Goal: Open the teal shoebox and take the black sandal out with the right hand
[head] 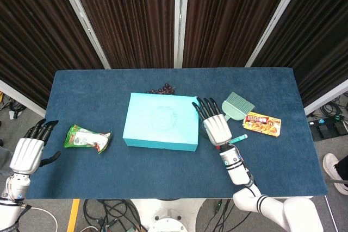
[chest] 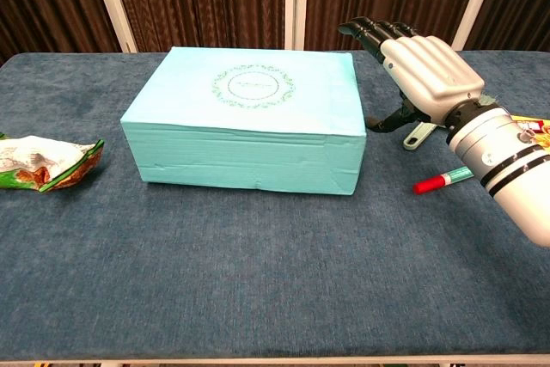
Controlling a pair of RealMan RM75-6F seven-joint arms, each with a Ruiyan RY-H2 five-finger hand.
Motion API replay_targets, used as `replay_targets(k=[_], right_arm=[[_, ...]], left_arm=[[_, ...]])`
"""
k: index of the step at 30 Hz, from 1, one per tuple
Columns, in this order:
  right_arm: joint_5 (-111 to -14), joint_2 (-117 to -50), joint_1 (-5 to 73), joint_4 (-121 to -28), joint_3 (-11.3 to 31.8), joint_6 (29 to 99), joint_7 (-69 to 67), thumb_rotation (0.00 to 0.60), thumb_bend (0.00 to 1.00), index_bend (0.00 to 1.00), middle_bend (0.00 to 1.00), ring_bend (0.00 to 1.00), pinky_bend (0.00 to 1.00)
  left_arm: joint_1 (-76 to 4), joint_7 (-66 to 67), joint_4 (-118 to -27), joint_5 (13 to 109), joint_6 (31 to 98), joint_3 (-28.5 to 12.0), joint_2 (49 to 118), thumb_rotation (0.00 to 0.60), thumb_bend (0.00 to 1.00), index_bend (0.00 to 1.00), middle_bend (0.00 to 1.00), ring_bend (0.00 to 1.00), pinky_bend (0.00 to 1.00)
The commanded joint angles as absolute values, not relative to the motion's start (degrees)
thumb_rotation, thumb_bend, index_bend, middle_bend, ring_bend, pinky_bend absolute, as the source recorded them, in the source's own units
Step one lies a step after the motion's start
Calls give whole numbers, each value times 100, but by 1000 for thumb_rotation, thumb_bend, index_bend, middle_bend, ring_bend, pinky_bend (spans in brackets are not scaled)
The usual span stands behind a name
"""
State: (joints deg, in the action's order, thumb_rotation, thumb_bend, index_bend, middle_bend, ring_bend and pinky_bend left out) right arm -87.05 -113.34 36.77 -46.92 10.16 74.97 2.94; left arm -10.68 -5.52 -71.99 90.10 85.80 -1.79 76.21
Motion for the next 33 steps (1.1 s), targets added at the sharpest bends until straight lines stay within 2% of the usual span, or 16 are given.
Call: replay_targets(k=[1,9,23,28,33], right_arm=[[-8803,-11268,3528,-4873,838,7637,292,600,24,0,0,0,0],[-8983,-11154,3365,-5299,620,7823,262,600,0,0,0,0,0],[-9155,-11004,3533,-6040,644,7723,501,600,0,0,0,0,0],[-9178,-10714,3476,-6242,611,7718,813,600,0,0,6,0,0],[-8968,-10328,3486,-6260,683,7392,1076,600,0,0,29,0,0]], left_arm=[[-1066,-535,-7219,9013,8583,-176,7615,600,178,99,151,74,243],[-1072,-496,-7248,9013,8569,-172,7621,600,178,99,151,74,243],[-1047,-581,-7194,9004,8595,-166,7619,600,179,99,151,74,243],[-1037,-614,-7177,8998,8604,-168,7615,600,179,99,151,74,243],[-1052,-629,-7151,9009,8586,-165,7639,600,179,99,151,74,243]])
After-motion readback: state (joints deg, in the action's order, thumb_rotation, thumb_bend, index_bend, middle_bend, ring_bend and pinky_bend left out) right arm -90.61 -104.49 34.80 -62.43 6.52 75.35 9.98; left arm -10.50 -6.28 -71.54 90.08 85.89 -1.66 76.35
